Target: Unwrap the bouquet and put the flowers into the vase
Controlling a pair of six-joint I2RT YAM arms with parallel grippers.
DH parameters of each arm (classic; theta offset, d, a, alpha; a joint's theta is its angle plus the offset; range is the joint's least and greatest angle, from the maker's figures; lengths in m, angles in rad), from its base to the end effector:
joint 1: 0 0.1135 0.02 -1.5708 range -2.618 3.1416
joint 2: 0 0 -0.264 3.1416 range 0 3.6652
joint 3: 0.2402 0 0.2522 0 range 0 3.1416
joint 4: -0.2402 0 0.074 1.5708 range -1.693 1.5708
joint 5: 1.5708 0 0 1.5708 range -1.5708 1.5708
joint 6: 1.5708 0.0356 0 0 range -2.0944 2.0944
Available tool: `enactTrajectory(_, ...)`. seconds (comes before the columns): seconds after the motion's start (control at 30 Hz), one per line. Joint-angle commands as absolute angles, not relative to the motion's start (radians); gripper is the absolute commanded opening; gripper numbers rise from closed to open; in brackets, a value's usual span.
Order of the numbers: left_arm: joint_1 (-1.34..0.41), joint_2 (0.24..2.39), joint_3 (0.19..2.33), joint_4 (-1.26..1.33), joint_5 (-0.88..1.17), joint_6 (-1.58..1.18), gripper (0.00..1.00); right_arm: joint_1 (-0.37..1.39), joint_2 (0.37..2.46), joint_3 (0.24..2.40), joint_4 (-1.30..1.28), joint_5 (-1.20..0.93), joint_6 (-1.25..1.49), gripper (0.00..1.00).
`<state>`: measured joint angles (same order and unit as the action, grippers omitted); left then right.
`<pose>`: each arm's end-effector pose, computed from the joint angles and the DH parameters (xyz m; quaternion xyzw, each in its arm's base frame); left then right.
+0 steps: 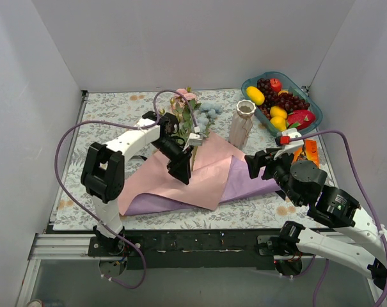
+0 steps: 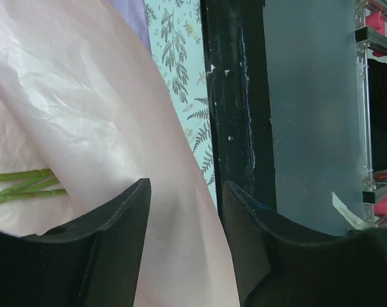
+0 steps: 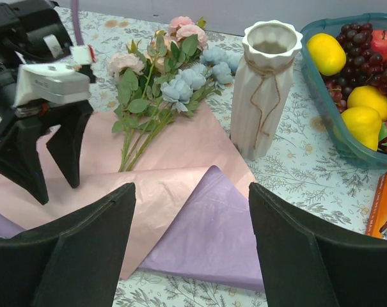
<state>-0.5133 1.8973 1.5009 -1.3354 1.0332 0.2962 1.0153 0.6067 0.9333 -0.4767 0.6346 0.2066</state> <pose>0.2803 -0.1931 0.2333 -0.3048 -0.8123 0.4819 0.1228 0.0798 0.0886 0.3841 -0.0963 0.7422 0.1616 0.6432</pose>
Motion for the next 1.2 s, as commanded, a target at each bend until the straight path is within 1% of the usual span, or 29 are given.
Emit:
enactTrajectory(0.0, -0.509, 1.715, 1.56, -1.382, 1.086, 0.333, 0.48, 1.02, 0.614, 0.94, -0.436, 0.669, 0.193, 0.79)
enactTrajectory(0.03, -0.511, 1.695, 1.563, -1.373, 1.088, 0.348, 0.48, 1.02, 0.623, 0.94, -0.436, 0.669, 0.192, 0.79)
enactTrajectory(0.07, -0.509, 1.68, 1.562, -1.315, 1.071, 0.251, 0.49, 1.02, 0.629, 0.942, -0.434, 0.669, 0.192, 0.79)
enactTrajectory(0.1, -0.502, 1.642, 1.508, -1.201, 1.022, 0.135, 0.5, 1.02, 0.632, 0.943, -0.425, 0.664, 0.192, 0.79)
enactTrajectory(0.13, -0.45, 1.622, 1.45, -0.846, 0.906, -0.035, 0.5, 1.02, 0.637, 0.943, -0.419, 0.654, 0.192, 0.79)
enactTrajectory(0.17, -0.415, 1.608, 1.401, -0.69, 0.849, -0.198, 0.5, 1.02, 0.638, 0.943, -0.414, 0.647, 0.19, 0.79)
enactTrajectory(0.2, -0.373, 1.603, 1.337, -0.555, 0.775, -0.269, 0.5, 1.02, 0.64, 0.943, -0.405, 0.646, 0.19, 0.79)
enactTrajectory(0.23, -0.373, 1.641, 1.35, -0.449, 0.711, -0.258, 0.5, 1.02, 0.644, 0.945, -0.406, 0.64, 0.192, 0.79)
enactTrajectory(0.27, -0.377, 1.682, 1.379, -0.472, 0.657, -0.226, 0.5, 1.02, 0.646, 0.951, -0.408, 0.64, 0.19, 0.79)
enactTrajectory(0.33, -0.408, 1.776, 1.432, -0.553, 0.626, -0.18, 0.5, 1.02, 0.649, 0.959, -0.419, 0.643, 0.192, 0.79)
enactTrajectory(0.37, -0.423, 1.792, 1.43, -0.561, 0.562, -0.17, 0.5, 1.02, 0.646, 0.962, -0.422, 0.646, 0.192, 0.79)
enactTrajectory(0.43, -0.462, 1.805, 1.382, -0.554, 0.542, -0.132, 0.5, 1.02, 0.635, 0.963, -0.423, 0.652, 0.19, 0.79)
enactTrajectory(0.57, -0.526, 1.786, 1.321, -0.603, 0.586, -0.06, 0.5, 1.02, 0.624, 0.965, -0.439, 0.663, 0.195, 0.79)
enactTrajectory(0.77, -0.542, 1.711, 1.356, -0.79, 0.799, 0.076, 0.5, 1.02, 0.627, 0.963, -0.445, 0.664, 0.193, 0.79)
enactTrajectory(0.87, -0.549, 1.669, 1.393, -0.908, 0.912, 0.132, 0.51, 1.02, 0.638, 0.963, -0.446, 0.666, 0.193, 0.79)
enactTrajectory(1.0, -0.595, 1.658, 1.427, -1.118, 0.951, 0.224, 0.51, 1.02, 0.644, 0.957, -0.437, 0.669, 0.193, 0.79)
enactTrajectory(1.17, -0.604, 1.68, 1.364, -1.158, 0.96, 0.25, 0.51, 1.02, 0.641, 0.963, -0.433, 0.676, 0.192, 0.79)
